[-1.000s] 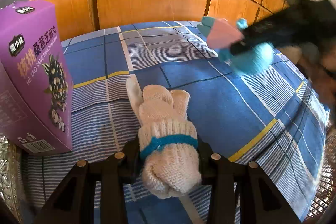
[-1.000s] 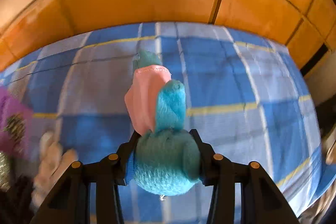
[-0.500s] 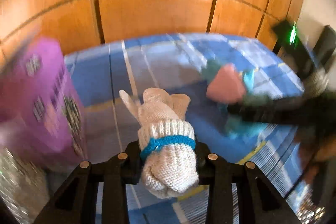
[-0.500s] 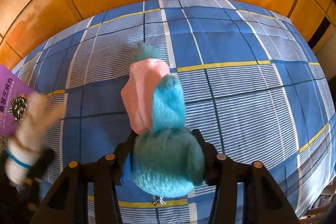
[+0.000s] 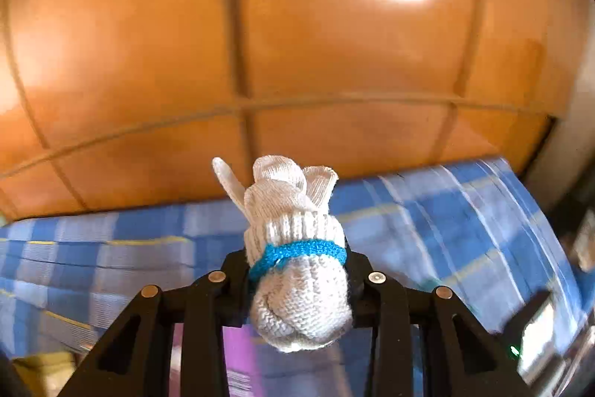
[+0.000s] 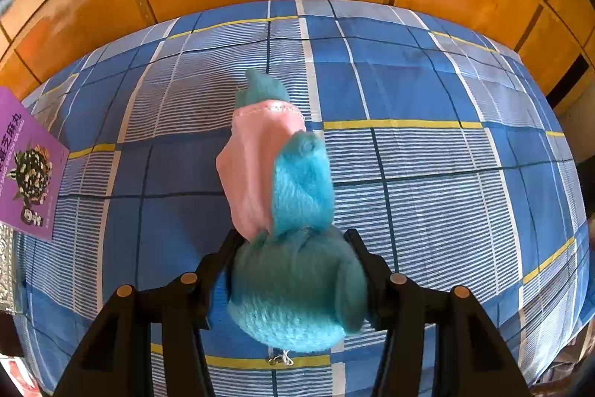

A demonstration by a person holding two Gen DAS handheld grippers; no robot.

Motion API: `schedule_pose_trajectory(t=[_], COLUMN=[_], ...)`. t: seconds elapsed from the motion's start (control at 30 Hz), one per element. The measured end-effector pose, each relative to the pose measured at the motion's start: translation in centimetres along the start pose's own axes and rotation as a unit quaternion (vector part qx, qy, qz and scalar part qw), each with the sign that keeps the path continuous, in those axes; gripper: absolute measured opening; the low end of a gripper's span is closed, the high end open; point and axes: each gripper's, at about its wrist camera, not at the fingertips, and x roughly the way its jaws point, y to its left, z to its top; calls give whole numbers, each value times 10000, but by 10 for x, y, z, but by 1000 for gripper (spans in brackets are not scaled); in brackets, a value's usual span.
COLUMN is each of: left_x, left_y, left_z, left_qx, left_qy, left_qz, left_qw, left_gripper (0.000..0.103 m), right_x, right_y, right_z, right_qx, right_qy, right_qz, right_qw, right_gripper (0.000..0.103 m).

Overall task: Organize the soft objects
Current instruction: 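Place the white sock in the gold tray with the left tool and release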

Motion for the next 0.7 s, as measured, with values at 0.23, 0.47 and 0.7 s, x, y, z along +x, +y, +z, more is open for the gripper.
schedule_pose_trajectory(t=[0.23, 0.47, 0.7], left_x=[-39, -93, -144], left_y=[109, 189, 249], left_z=[-10, -80, -162], left_qx=[-562, -903, -1480], left_qy=[-310, -433, -497], left_qz=[804, 1175, 1402], left_qw=[9947, 9880, 9777], left_gripper=[36, 36, 36], right_x=[0, 0, -1], right_y=[3, 8, 16], right_z=[-1, -3, -5], right_qx=[-149, -305, -536], right_qy=[-45, -100, -171], right_qz=[-80, -227, -408], right_qw=[9998, 9992, 9976], right_gripper=[55, 55, 56])
